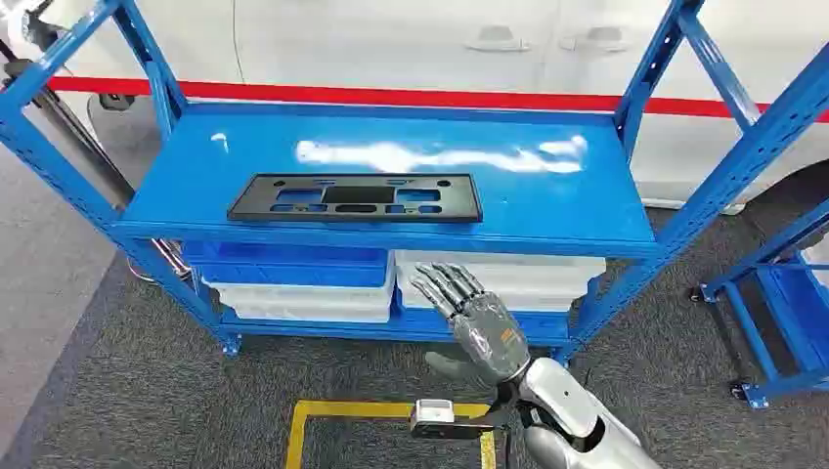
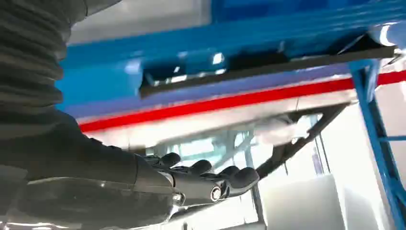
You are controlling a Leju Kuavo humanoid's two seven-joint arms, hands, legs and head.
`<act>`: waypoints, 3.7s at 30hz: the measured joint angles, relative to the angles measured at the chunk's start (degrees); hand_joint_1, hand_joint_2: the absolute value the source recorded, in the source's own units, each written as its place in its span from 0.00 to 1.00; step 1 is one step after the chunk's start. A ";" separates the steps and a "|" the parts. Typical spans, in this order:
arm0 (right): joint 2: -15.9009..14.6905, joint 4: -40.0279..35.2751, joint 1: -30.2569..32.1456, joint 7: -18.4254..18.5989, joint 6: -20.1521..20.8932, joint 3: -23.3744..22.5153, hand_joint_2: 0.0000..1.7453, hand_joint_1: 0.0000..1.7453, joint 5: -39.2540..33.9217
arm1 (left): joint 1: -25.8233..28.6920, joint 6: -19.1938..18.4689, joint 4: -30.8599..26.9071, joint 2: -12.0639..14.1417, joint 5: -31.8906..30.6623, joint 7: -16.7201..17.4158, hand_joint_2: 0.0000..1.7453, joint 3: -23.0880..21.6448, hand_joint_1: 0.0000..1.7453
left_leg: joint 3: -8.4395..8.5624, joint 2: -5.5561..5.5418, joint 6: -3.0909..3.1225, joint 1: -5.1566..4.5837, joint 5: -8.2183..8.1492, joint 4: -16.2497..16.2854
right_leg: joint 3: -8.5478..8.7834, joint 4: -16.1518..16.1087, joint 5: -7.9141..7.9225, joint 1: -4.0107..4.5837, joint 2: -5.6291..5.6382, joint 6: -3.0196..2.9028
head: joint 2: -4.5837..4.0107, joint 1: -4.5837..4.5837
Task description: Take the parts from the cabinet and place them on the table.
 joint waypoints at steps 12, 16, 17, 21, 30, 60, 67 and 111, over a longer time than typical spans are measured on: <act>-1.05 1.73 -4.40 5.71 -9.51 5.05 1.00 0.00 21.08 | -0.21 -2.27 0.09 0.35 -1.77 -0.17 0.00 0.00 0.00 | -1.13 0.16 -1.26 0.35 0.62 0.07 | 3.32 -0.91 -2.53 -0.63 -0.53 0.70 | 0.00 0.00; -1.07 2.47 -5.63 7.15 -11.94 6.76 1.00 0.00 26.23 | -0.12 -3.11 0.09 0.35 -2.19 -0.35 0.00 0.00 0.00 | 0.24 -0.20 0.74 0.61 -0.23 -0.35 | 4.22 -0.02 -2.49 -0.86 -0.32 1.97 | 0.00 -0.02; -1.05 3.00 -6.05 7.48 -12.55 7.28 1.00 0.00 27.97 | -0.12 -3.45 0.09 0.35 -2.36 -0.42 0.00 -0.02 0.00 | 1.16 -0.27 1.18 0.60 -0.56 -0.72 | 3.43 1.97 -2.34 -1.04 -0.35 2.14 | 0.00 0.02; -0.77 5.38 -6.64 8.13 -14.93 8.68 1.00 0.00 31.99 | -0.43 -4.35 0.09 0.59 -2.93 -0.52 0.00 0.00 0.00 | 4.00 -0.85 1.74 0.57 -2.50 -1.20 | -7.94 16.11 -6.22 -1.04 -0.26 2.26 | 0.00 0.00; -0.70 7.98 -5.74 6.14 -14.85 9.27 1.00 0.00 32.99 | -0.18 -4.41 0.46 0.33 -3.59 -0.68 0.00 -0.02 0.00 | 13.21 -1.78 0.15 -0.14 -8.28 -1.85 | -8.56 0.79 7.60 0.36 0.48 -0.81 | 0.00 0.09; -2.30 10.38 -6.26 3.39 -12.84 9.09 1.00 0.00 29.93 | -0.83 -7.32 0.50 0.46 -4.70 -0.52 0.00 0.00 0.00 | -2.39 -0.88 -0.17 0.07 1.63 0.99 | 0.51 0.96 -1.23 -0.31 -0.35 0.44 | 0.00 0.09; -3.19 10.43 -6.36 3.15 -12.81 9.12 1.00 0.00 29.80 | -0.78 -7.30 0.50 0.48 -4.66 -0.52 0.00 0.00 0.00 | -7.33 -0.47 -2.26 0.22 -8.49 14.99 | -1.02 -0.23 1.27 -0.89 -1.26 -1.08 | 0.00 0.09; -3.28 18.92 -8.44 1.51 -1.78 7.52 1.00 0.00 14.03 | -1.54 -7.69 0.61 -0.09 -5.14 -2.03 0.00 0.54 0.00 | -0.93 -0.95 0.99 0.50 1.38 -0.28 | -0.66 4.38 -4.32 -1.13 -1.01 1.77 | 0.00 0.09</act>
